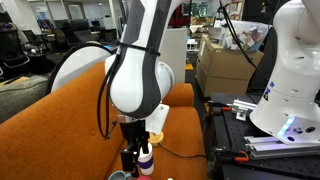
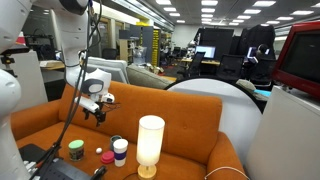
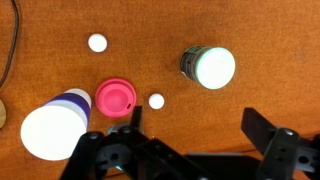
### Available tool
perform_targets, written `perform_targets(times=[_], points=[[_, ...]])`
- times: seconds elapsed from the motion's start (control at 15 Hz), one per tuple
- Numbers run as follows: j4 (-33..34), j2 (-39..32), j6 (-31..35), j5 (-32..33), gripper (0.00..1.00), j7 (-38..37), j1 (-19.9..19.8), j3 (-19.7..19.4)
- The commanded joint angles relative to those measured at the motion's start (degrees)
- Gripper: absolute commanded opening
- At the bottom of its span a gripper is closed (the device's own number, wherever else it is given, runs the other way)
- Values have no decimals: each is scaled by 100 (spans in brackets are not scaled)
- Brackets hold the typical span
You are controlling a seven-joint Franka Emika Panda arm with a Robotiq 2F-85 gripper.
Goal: Pick the white ball and put it in the green cup
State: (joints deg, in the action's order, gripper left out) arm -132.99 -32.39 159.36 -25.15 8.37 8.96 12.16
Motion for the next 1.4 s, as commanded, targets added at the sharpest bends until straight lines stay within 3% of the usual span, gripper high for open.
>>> perform_targets(times=[0.0,0.27,0.53,0.73,1.0,1.33], points=[[-6,-21,30,279,100,-205,-214,179],[-6,-21,30,278,100,-208,-214,180],[515,-710,-134,-138,100,360,-1039,1007],[903,-1392,169,-318,100,216,-1339,1318],[1186,-2022,724,-220,100,-332,-1283,1177],[1213,-2090,717,31,100,-450,-1290,1166]])
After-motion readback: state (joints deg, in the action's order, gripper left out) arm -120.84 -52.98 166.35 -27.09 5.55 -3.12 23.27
